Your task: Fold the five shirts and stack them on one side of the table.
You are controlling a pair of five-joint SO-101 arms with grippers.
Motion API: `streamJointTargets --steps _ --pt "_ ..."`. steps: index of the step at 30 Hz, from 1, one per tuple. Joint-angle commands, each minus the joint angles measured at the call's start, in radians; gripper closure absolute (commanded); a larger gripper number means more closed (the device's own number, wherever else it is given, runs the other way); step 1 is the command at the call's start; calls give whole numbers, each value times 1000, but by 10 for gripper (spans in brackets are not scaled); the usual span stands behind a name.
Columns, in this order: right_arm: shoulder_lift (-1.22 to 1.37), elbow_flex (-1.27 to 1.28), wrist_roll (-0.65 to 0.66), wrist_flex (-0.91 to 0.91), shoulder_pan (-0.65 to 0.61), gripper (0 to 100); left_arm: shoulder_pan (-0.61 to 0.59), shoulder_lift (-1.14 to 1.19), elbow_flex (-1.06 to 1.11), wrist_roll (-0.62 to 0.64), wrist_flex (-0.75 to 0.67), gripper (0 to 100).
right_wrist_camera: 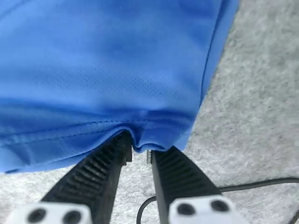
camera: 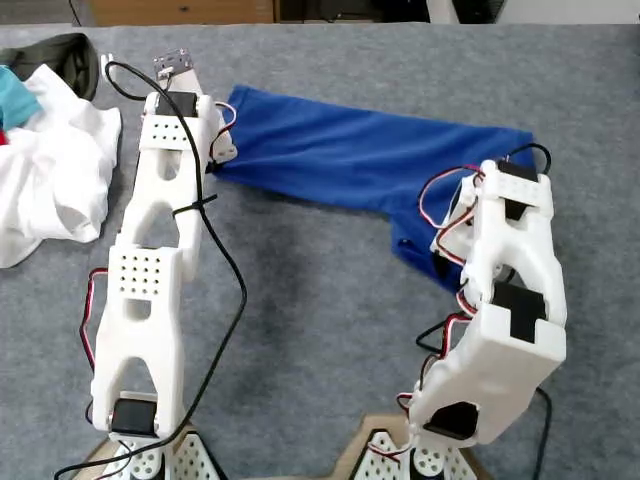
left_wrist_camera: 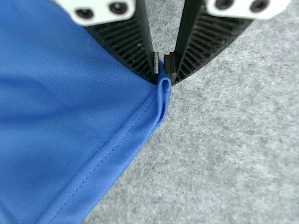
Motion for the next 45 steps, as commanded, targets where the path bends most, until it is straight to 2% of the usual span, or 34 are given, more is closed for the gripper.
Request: streamJointTargets --steps 1,15,19,27,30,35,40,45 --pt "-81 -51 5 9 18 935 -20 -18 -49 -8 5 980" --pt "-262 -137 3 29 41 994 -34 -28 -66 -5 -2 980" --pt "-275 -266 3 17 70 994 -77 -25 -222 2 20 980" --pt "-269 -372 3 -140 47 994 -78 -18 -471 15 18 980" --pt "-268 -369 3 -190 33 994 -60 -18 -459 15 -3 980" --pt "-269 -377 3 -295 35 994 -46 -18 -405 20 -118 980" --pt "-271 -377 3 -473 38 994 -44 -19 -361 18 -226 980" --pt "-309 -423 -6 -551 39 994 -57 -28 -485 15 -207 980"
